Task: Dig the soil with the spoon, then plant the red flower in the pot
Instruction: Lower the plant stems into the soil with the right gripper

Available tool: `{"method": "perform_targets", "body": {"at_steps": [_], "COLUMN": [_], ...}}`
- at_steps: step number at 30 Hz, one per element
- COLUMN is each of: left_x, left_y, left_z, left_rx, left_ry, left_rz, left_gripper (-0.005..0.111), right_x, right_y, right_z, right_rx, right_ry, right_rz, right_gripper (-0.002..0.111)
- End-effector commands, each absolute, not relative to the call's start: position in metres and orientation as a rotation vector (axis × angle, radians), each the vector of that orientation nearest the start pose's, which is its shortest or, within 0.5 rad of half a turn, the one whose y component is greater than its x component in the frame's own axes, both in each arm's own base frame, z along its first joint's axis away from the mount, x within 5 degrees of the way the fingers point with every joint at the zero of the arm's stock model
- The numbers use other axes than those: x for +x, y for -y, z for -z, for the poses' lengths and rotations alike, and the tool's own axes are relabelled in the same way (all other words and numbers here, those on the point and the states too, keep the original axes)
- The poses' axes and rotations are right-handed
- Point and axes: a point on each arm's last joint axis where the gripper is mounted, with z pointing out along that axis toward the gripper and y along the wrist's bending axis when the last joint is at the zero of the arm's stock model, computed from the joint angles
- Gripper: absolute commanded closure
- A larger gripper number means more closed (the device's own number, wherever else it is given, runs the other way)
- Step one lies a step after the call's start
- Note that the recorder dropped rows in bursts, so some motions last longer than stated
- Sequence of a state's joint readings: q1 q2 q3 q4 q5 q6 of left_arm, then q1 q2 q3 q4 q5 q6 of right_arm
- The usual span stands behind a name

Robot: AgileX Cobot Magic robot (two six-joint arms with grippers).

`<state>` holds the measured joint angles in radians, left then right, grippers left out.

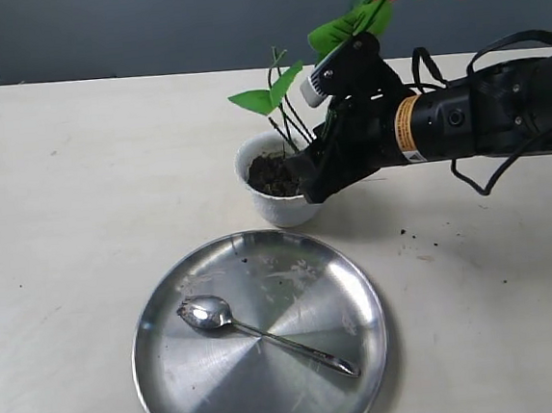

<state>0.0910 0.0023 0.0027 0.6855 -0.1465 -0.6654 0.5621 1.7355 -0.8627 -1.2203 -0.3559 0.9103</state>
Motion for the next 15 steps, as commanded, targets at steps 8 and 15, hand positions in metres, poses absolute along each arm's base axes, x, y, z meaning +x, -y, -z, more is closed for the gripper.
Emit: {"method": "perform_targets", "body": {"at_steps": [8,15], "left_x": [0.0547,0.0547], "left_y": [0.0039,0.0039], "left_z": [-0.2237,-0.2237], "left_rx": [0.023,0.023], "left_ry": [-1.367,-1.367], "left_rz": [-0.009,-0.009], "left_gripper": [0.106,0.106], "right_x": [0.2774,0.2773], "right_y": [-0.2041,-0.2023], "right_z": [-0.1821,-0.1817], "right_rx": [-1.032,-1.013], "right_ry": [-2.005,-2.036], "right_rz": [-0.485,-0.474], "right_gripper": [0.044,0.041]}}
